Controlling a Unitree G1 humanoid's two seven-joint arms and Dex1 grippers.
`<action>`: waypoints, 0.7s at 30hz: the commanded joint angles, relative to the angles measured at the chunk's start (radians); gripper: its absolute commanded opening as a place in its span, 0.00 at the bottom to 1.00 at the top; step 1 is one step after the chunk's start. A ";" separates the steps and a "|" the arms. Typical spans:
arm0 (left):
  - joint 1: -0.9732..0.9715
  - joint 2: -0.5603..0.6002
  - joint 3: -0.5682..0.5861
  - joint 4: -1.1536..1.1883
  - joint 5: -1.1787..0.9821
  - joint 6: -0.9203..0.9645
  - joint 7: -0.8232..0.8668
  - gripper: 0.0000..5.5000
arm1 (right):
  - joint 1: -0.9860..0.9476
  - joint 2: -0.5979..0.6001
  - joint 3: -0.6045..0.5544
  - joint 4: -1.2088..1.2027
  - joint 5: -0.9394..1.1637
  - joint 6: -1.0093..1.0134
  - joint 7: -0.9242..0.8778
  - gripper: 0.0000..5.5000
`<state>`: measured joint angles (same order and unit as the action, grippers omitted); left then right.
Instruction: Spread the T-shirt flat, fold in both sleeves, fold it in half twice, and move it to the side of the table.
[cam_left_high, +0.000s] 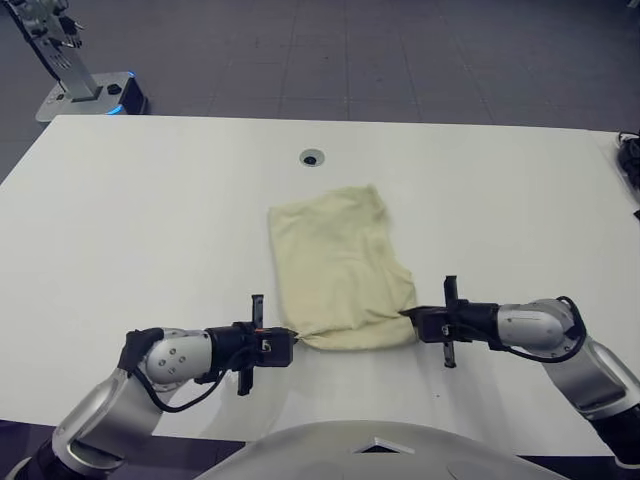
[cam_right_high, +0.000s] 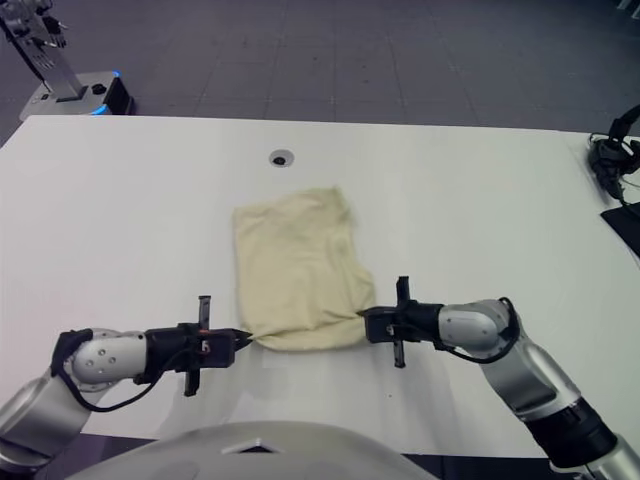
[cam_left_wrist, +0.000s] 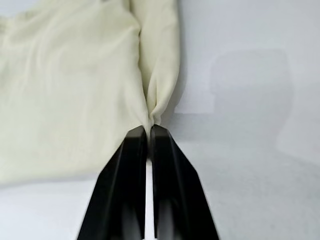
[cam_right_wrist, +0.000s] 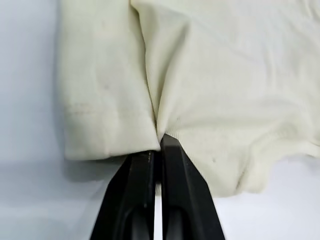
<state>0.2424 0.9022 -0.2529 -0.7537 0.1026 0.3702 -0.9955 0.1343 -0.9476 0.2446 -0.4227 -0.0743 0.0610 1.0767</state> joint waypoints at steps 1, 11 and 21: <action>0.028 0.058 0.062 -0.009 -0.133 0.004 -0.087 0.00 | -0.033 -0.068 -0.036 -0.013 0.104 0.083 0.112 0.00; -0.058 0.102 0.245 -0.108 -0.606 0.260 -0.194 0.00 | -0.109 -0.218 -0.133 -0.113 0.511 0.469 0.372 0.00; -0.442 0.089 0.191 0.228 -0.731 0.340 -0.279 0.00 | -0.567 -0.091 0.038 0.246 0.511 0.594 0.497 0.00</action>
<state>-0.1059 1.0039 -0.0241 -0.5995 -0.6349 0.7037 -1.2579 -0.3567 -1.0677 0.2537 -0.2486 0.4588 0.6512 1.5657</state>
